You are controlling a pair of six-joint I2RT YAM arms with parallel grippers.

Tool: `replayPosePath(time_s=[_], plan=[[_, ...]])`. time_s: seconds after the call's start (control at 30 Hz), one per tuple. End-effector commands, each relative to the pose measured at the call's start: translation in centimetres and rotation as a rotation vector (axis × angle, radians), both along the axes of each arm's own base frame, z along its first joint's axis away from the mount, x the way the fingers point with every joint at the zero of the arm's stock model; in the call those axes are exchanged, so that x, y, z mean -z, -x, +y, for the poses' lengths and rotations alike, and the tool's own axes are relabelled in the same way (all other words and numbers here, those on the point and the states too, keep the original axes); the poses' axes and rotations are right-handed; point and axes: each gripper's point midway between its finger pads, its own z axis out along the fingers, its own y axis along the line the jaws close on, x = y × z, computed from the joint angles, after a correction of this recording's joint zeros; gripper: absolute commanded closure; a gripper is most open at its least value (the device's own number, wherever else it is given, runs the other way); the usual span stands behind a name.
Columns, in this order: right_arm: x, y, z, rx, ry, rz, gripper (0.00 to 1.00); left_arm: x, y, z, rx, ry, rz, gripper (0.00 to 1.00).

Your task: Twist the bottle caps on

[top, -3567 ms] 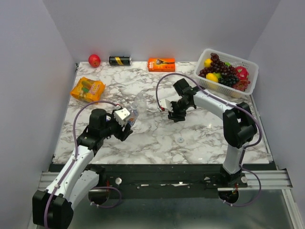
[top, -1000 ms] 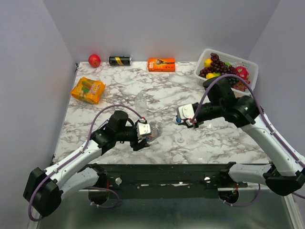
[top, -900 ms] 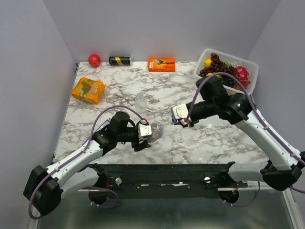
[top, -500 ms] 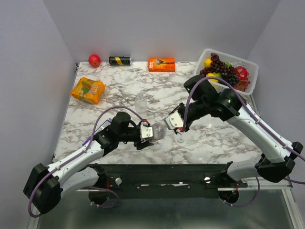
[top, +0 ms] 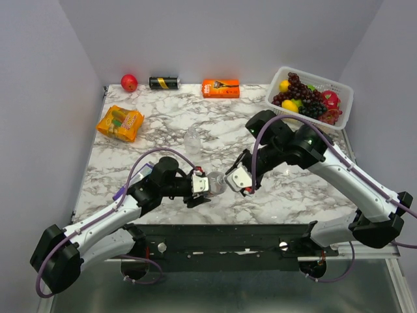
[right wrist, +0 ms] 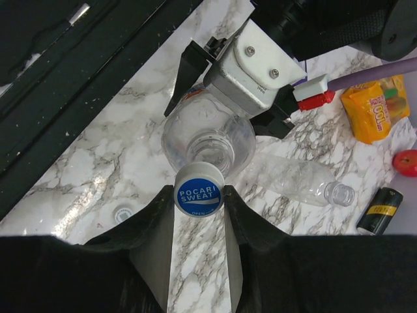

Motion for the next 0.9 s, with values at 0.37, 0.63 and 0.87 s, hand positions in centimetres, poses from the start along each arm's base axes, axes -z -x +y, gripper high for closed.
replayPosePath(time_s=[0.37, 0.63, 0.87], plan=[[1.1, -0.1, 1.3, 0.022, 0.053, -0.007, 0.73, -1.4, -0.1, -0.6, 0.004, 0.042, -0.044, 1.00], [1.0, 0.1, 1.6, 0.009, 0.048, 0.001, 0.73, -1.6, -0.2, -0.7, 0.002, 0.059, -0.054, 1.00], [0.9, 0.3, 1.8, -0.001, 0.051, 0.016, 0.73, -1.5, -0.2, -0.7, 0.003, 0.060, -0.060, 1.00]])
